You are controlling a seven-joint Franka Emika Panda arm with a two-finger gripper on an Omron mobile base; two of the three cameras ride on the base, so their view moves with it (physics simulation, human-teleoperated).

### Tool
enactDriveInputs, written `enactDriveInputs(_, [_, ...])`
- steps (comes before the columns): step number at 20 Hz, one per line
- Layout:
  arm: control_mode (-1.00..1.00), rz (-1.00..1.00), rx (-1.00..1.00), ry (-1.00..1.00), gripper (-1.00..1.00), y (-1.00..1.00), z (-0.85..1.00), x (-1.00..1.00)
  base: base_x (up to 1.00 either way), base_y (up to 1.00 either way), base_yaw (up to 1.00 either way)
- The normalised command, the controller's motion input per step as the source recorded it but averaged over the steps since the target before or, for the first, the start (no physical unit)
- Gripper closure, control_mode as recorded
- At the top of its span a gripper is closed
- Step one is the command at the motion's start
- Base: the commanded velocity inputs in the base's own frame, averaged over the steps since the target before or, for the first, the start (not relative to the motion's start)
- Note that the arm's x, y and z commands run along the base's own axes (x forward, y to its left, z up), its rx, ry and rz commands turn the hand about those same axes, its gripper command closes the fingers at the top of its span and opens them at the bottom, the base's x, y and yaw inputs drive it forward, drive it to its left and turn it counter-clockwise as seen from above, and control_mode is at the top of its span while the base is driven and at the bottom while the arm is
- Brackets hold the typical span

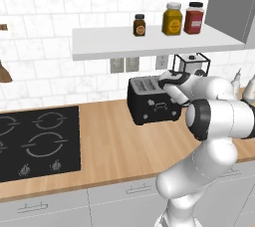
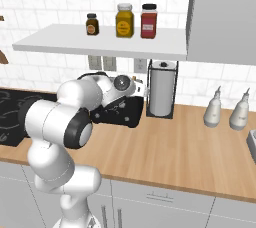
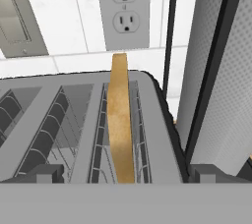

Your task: Start the toaster. Once the lever pops up, take the bread to the plate on the dining counter.

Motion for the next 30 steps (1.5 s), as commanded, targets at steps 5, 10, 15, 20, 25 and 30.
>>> enactDriveInputs(5, [-1.00, 0.00, 0.00, 0.00, -1.00, 0.00, 0.00, 0.14, 0.00, 0.00, 0.00])
enactDriveInputs(10, [-1.00, 0.00, 0.00, 0.00, -1.00, 0.00, 0.00, 0.18, 0.00, 0.00, 0.00])
enactDriveInputs(15, [-1.00, 0.00, 0.00, 0.00, -1.00, 0.00, 0.00, 0.08, 0.00, 0.00, 0.00])
enactDriveInputs(20, [-1.00, 0.00, 0.00, 0.00, 1.00, 0.00, 0.00, 0.00, 0.00, 0.00, 0.00])
enactDriveInputs(25, [-1.00, 0.00, 0.00, 0.00, 1.00, 0.00, 0.00, 0.00, 0.00, 0.00, 0.00])
enactDriveInputs(30, [-1.00, 0.00, 0.00, 0.00, 1.00, 0.00, 0.00, 0.00, 0.00, 0.00, 0.00])
